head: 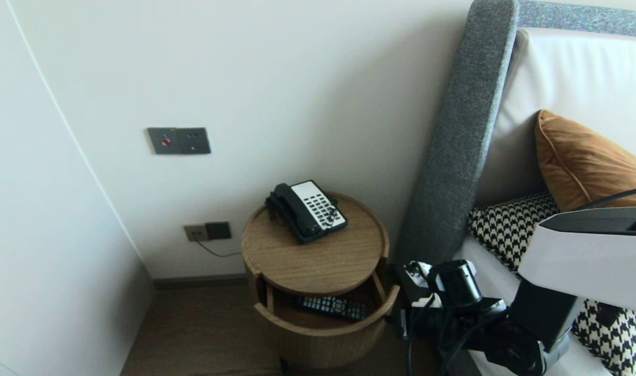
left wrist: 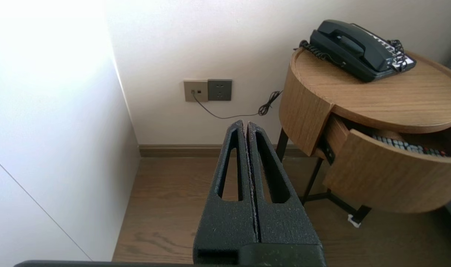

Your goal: Close the nightstand drawer

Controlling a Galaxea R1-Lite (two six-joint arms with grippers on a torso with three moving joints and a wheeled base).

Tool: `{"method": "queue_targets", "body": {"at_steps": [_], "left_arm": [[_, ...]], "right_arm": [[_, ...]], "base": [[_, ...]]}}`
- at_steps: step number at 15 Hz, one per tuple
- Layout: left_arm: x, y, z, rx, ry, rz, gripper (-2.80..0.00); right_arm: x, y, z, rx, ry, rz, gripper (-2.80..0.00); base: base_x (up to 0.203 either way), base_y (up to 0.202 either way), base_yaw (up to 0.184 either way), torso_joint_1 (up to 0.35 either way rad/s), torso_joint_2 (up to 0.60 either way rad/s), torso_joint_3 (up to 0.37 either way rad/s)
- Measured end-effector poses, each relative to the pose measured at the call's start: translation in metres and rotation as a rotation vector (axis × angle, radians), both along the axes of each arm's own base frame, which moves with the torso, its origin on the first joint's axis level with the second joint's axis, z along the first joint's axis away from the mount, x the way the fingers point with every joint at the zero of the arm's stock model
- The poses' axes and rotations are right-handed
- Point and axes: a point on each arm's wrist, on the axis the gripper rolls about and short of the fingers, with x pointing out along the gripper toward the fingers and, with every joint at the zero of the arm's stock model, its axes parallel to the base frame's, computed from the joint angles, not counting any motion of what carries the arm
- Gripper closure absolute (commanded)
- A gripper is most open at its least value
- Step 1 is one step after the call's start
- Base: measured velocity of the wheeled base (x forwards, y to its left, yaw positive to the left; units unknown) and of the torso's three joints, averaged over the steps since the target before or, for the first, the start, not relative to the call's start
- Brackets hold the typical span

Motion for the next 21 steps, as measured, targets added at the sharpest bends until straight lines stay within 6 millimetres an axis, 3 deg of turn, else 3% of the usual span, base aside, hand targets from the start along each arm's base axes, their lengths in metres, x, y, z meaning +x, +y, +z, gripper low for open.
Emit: {"method": "queue_targets", "body": {"at_steps": [12, 21], "left_arm": [[0.0, 0.0, 0.0, 0.0, 0.0, 0.0, 0.0], [0.0, 0.0, 0.0, 0.0, 0.0, 0.0, 0.0]], "right_arm": [[0.033, 0.014, 0.014, -0.049, -0.053, -0.072, 0.0], [0.054, 0.022, 0.014, -0.045, -0.069, -0.087, 0.0]], "base": [[0.0, 0.0, 0.0, 0.0, 0.0, 0.0], [0.0, 0.0, 0.0, 0.0, 0.0, 0.0]]}}
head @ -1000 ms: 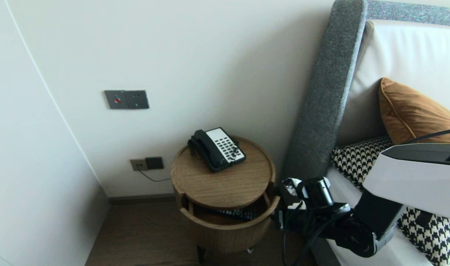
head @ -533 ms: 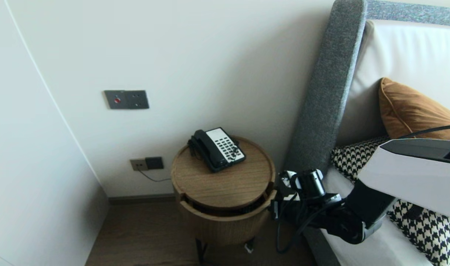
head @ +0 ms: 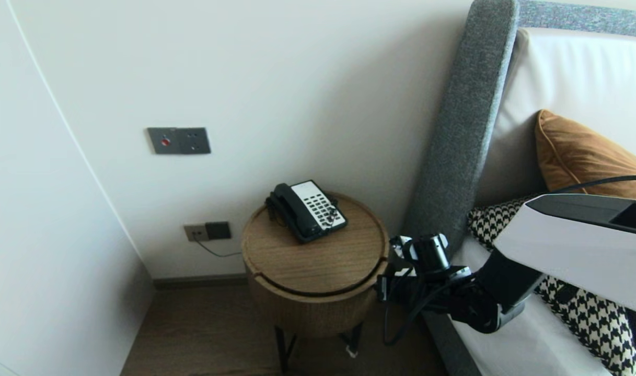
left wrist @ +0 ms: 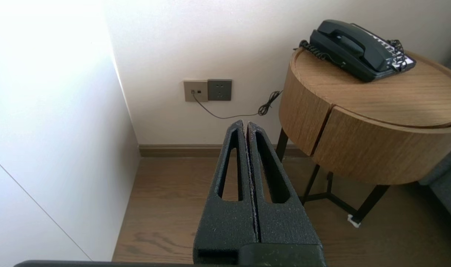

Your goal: Close the nightstand drawer

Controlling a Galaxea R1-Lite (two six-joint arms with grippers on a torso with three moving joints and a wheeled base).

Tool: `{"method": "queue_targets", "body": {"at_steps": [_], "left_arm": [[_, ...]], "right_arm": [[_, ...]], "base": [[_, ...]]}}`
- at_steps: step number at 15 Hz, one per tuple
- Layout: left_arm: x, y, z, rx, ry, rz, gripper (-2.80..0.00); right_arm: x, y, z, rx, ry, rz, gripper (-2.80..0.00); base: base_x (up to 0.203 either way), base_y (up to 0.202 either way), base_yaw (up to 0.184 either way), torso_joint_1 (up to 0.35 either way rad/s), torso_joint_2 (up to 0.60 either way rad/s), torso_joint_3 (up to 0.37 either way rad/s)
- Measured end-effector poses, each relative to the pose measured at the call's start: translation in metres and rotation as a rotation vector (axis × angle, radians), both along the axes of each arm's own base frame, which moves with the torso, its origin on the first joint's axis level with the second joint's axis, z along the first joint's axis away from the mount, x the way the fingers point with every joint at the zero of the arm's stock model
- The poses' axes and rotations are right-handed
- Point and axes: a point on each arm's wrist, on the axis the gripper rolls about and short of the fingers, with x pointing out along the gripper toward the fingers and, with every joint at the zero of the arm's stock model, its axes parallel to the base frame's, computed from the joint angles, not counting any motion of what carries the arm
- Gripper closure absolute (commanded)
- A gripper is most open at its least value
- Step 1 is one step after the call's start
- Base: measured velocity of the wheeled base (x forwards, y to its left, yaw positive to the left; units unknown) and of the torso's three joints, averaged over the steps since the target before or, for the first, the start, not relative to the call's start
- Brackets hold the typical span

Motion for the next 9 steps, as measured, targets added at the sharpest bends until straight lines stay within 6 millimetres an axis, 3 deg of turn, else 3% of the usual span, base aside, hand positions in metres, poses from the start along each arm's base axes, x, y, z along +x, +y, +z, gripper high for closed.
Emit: {"method": "queue_targets", "body": {"at_steps": [9], "left_arm": [[0.0, 0.0, 0.0, 0.0, 0.0, 0.0, 0.0]], "right_arm": [[0.012, 0.004, 0.001, -0.018, -0.006, -0.028, 0.0]], "base": [[0.0, 0.0, 0.0, 0.0, 0.0, 0.0]]}}
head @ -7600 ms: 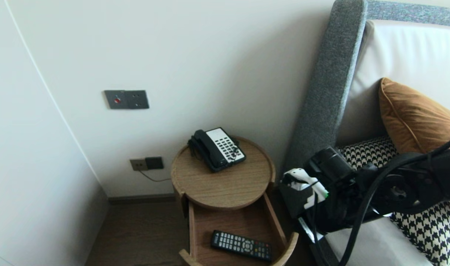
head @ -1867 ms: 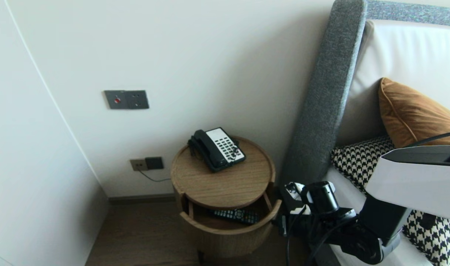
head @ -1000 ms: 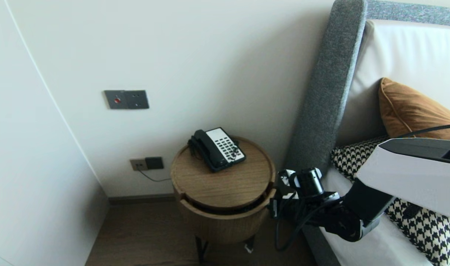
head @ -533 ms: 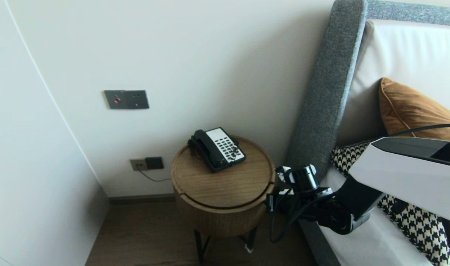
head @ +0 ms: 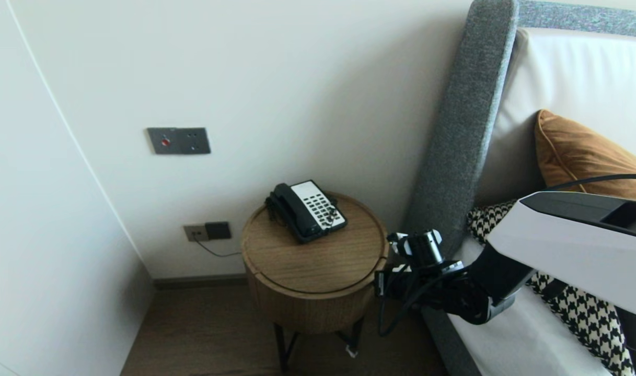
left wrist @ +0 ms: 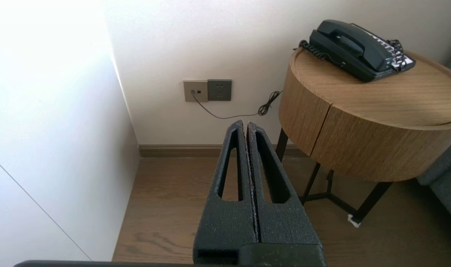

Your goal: Close the nightstand drawer, then open the nightstand drawer

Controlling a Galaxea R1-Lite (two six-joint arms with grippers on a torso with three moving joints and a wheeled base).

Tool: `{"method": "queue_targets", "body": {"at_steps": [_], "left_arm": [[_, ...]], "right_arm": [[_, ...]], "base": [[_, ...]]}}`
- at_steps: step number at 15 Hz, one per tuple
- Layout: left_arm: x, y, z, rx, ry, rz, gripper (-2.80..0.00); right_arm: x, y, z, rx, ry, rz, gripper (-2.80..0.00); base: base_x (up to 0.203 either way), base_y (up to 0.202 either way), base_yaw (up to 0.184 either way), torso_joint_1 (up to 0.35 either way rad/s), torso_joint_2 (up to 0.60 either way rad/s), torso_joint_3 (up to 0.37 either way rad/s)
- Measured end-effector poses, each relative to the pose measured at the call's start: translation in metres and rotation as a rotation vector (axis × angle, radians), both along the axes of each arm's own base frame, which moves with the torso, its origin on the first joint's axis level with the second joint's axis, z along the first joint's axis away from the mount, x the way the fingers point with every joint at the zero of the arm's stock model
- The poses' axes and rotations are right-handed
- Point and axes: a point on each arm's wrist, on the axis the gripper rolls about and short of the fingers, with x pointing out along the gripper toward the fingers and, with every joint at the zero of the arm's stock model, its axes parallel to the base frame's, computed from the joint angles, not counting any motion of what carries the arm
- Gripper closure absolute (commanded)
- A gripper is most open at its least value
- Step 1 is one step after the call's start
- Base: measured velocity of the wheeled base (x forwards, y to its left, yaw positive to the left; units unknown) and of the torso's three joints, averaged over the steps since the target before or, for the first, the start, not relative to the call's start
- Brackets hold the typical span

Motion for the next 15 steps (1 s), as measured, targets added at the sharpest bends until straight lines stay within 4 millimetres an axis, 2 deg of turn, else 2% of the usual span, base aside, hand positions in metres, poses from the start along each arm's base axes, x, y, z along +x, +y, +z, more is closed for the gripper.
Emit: {"method": "queue_targets", "body": {"at_steps": [3, 5, 7, 10, 15], "left_arm": [[0.0, 0.0, 0.0, 0.0, 0.0, 0.0, 0.0], [0.0, 0.0, 0.0, 0.0, 0.0, 0.0, 0.0], [0.0, 0.0, 0.0, 0.0, 0.0, 0.0, 0.0], [0.0, 0.0, 0.0, 0.0, -0.001, 0.0, 0.0], [0.0, 0.0, 0.0, 0.0, 0.0, 0.0, 0.0]], "right_arm": [[-0.003, -0.001, 0.0, -0.001, -0.001, 0.002, 0.0], [-0.013, -0.006, -0.003, -0.018, 0.018, 0.01, 0.0], [-0.024, -0.02, -0.001, -0.042, 0.035, 0.005, 0.0], [-0.038, -0.044, 0.015, -0.057, 0.017, -0.024, 0.0], [-0.085, -0.078, 0.038, -0.073, 0.024, -0.069, 0.0]], "base": [[0.0, 0.0, 0.0, 0.0, 0.0, 0.0], [0.0, 0.0, 0.0, 0.0, 0.0, 0.0], [0.0, 0.0, 0.0, 0.0, 0.0, 0.0], [0.0, 0.0, 0.0, 0.0, 0.0, 0.0], [0.0, 0.0, 0.0, 0.0, 0.0, 0.0]]}}
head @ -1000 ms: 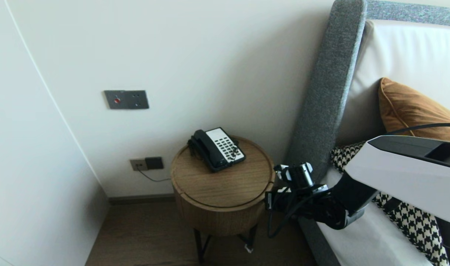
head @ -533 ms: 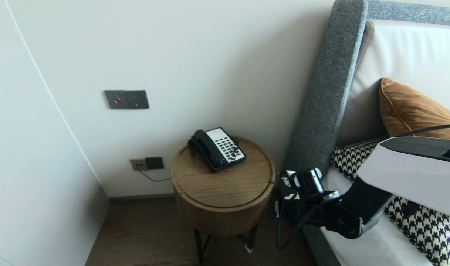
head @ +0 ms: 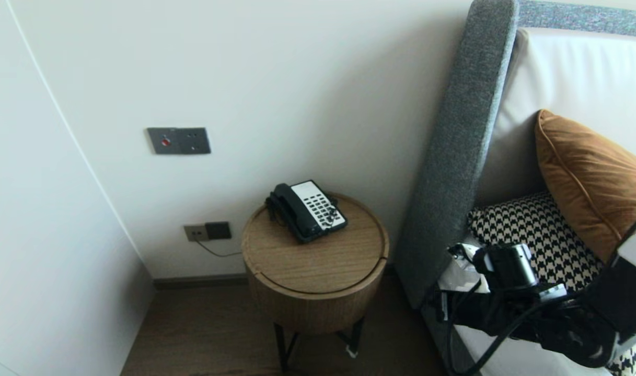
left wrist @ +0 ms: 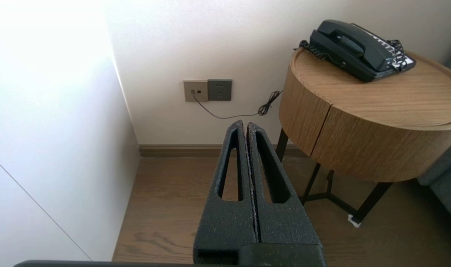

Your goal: Open the nightstand drawer

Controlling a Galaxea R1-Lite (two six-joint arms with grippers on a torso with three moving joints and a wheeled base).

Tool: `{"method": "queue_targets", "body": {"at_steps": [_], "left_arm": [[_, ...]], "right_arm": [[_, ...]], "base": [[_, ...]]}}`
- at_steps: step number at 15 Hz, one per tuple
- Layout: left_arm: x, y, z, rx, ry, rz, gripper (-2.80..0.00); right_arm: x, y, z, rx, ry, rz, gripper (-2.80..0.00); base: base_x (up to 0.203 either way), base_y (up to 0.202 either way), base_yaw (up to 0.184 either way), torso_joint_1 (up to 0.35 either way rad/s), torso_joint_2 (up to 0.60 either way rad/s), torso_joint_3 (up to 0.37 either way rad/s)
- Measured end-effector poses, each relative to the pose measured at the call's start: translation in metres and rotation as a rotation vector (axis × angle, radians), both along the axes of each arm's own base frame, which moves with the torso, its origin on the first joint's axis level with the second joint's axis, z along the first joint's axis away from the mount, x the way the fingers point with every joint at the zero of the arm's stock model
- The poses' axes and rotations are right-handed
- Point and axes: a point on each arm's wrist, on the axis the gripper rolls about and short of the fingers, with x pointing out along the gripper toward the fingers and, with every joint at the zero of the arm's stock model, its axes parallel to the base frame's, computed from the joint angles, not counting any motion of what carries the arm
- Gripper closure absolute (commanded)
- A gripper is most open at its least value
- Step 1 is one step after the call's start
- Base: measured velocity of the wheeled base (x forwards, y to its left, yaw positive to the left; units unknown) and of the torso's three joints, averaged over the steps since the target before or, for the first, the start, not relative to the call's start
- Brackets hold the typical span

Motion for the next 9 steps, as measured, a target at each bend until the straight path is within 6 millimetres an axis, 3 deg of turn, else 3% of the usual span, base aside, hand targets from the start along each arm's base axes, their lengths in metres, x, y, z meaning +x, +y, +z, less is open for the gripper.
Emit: {"method": "queue_targets", "body": {"at_steps": [9], "left_arm": [[0.0, 0.0, 0.0, 0.0, 0.0, 0.001, 0.0]], "right_arm": [[-0.052, -0.038, 0.059, 0.007, -0.158, -0.087, 0.0]], "base": [[0.0, 0.0, 0.0, 0.0, 0.0, 0.0]]}}
